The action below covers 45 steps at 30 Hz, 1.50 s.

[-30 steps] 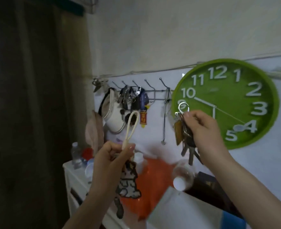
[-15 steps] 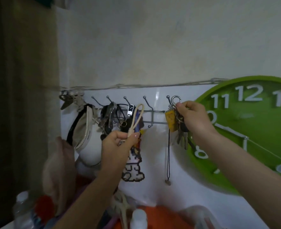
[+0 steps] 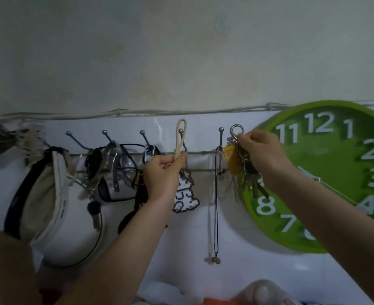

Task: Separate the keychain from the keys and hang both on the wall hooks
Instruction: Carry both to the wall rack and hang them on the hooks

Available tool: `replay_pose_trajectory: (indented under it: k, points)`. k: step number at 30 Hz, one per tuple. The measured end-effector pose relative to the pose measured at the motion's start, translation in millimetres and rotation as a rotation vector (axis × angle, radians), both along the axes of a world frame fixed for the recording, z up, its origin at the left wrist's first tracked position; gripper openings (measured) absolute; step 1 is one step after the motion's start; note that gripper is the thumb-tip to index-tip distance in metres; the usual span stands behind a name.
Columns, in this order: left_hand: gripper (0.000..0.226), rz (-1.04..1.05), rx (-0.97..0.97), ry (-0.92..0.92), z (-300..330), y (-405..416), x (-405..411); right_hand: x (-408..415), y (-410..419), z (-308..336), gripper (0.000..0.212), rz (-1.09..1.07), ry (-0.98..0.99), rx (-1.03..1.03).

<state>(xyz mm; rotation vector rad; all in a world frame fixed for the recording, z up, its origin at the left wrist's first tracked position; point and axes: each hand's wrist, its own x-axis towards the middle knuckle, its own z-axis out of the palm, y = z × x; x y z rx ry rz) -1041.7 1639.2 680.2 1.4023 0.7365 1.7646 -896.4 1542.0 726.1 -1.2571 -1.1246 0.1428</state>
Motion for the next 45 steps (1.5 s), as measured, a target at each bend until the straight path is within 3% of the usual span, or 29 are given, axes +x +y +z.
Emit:
replay_pose_trajectory:
  k: [13,21,26,33,38,42,45]
  points:
    - [0.024,-0.012,-0.061,0.1,-39,22,-3,-5,3,-8,0.029,0.011,0.04,0.002]
    - [0.021,-0.042,0.029,0.149,-52,28,-8,-12,29,15,0.022,0.009,-0.027,-0.08]
    - [0.02,-0.036,0.042,0.186,-55,24,-14,-5,50,-9,0.037,-0.076,0.013,-0.234]
    - [0.017,0.02,0.047,0.305,-63,17,-14,-13,48,-42,0.044,-0.182,-0.024,-0.238]
    - [0.027,0.007,0.077,0.303,-72,10,-14,-19,42,-58,0.05,-0.105,0.113,-0.237]
    - [0.033,0.146,0.195,0.516,-78,0,-17,-17,29,-83,0.042,-0.076,-0.009,-0.443]
    - [0.027,0.293,0.279,0.875,-78,-10,-23,-16,16,-109,0.037,-0.079,-0.171,-0.642]
